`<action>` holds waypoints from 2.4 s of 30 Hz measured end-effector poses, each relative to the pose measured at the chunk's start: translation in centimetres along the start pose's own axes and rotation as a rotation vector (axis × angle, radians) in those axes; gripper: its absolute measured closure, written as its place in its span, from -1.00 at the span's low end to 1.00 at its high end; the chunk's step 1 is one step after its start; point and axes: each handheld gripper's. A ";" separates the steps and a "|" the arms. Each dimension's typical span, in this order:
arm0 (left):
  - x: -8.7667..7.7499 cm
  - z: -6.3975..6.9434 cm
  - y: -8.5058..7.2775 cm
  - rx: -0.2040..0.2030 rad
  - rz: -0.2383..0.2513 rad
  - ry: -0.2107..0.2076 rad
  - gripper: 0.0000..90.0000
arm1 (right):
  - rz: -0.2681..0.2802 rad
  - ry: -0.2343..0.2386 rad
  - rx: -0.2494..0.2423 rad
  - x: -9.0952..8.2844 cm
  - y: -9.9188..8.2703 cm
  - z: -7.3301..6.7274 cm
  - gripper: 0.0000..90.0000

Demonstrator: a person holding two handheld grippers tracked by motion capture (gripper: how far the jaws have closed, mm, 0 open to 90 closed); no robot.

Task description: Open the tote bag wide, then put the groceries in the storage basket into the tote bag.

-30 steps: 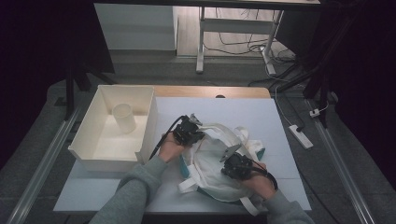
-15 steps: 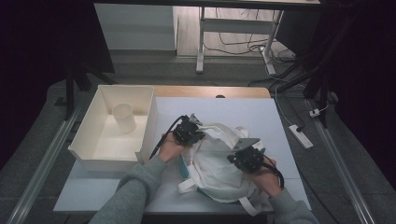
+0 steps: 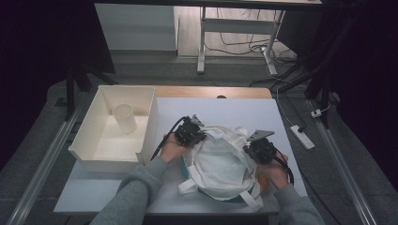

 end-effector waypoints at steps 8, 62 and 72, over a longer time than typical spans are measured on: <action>-0.3 0.2 0.1 0.005 0.005 0.007 0.94 | 0.046 0.042 0.033 -0.3 0.0 0.2 1.00; -17.3 -0.8 -5.0 -0.107 0.236 0.150 -0.27 | 0.276 0.148 0.077 -5.5 -2.7 1.3 -0.03; -17.8 -2.7 -6.1 -0.159 0.221 0.193 -0.30 | 0.270 0.147 0.080 -5.7 -3.0 1.1 -0.04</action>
Point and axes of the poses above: each handheld gripper's, and its own axes: x roughly forward along the jaws, y roughly out of its top, z roughly to its right, and after that the axes turned 6 degrees about x, right-handed
